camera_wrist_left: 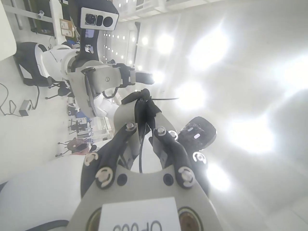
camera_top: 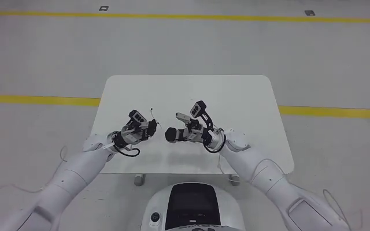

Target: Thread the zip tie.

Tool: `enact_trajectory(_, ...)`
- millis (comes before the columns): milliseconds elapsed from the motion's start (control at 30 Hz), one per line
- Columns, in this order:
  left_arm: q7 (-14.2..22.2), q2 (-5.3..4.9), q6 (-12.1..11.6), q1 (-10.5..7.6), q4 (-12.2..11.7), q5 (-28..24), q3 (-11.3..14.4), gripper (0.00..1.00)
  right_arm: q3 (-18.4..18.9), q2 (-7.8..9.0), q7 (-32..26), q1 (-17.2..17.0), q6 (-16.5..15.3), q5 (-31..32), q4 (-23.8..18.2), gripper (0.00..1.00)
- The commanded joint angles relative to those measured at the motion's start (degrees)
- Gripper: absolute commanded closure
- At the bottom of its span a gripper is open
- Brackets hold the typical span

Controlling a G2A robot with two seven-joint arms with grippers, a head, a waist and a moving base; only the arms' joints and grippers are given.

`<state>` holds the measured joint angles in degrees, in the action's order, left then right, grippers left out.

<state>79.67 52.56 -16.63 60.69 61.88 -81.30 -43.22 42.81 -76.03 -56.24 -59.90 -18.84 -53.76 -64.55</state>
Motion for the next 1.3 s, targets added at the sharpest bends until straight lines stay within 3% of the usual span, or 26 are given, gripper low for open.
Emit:
enact_trajectory(0, 0.0, 0.14, 0.1, 0.26, 0.0, 0.4, -0.2, 1.00, 0.0, -0.22, -0.4, 0.1, 0.3, -0.2, 0.4, 0.00)
enact_trajectory(200, 0.0, 0.39, 0.6, 0.54, 0.1, 1.0, -0.6, 1.00, -0.4, -1.21, -2.1, 0.7, 1.9, -1.2, 2.1, 0.00)
enact_trajectory(267, 0.0, 0.39, 0.6, 0.54, 0.1, 1.0, -0.6, 1.00, -0.7, -1.58, -2.8, 0.9, 2.8, -1.7, 2.9, 0.30)
enact_trajectory(333, 0.0, 0.39, 0.6, 0.54, 0.1, 1.0, -0.6, 1.00, -1.0, -2.02, -3.3, 1.2, 3.2, -1.9, 3.8, 0.52)
enact_trajectory(533, 0.0, 0.39, 0.6, 0.54, 0.1, 1.0, -0.6, 1.00, -1.5, -3.07, -4.5, 1.8, 3.6, -2.1, 5.8, 0.69)
enact_trajectory(1267, 0.0, 0.39, 0.6, 0.54, 0.1, 1.0, -0.6, 1.00, -0.1, -5.20, -6.2, 2.0, 3.7, -1.3, 8.4, 0.75)
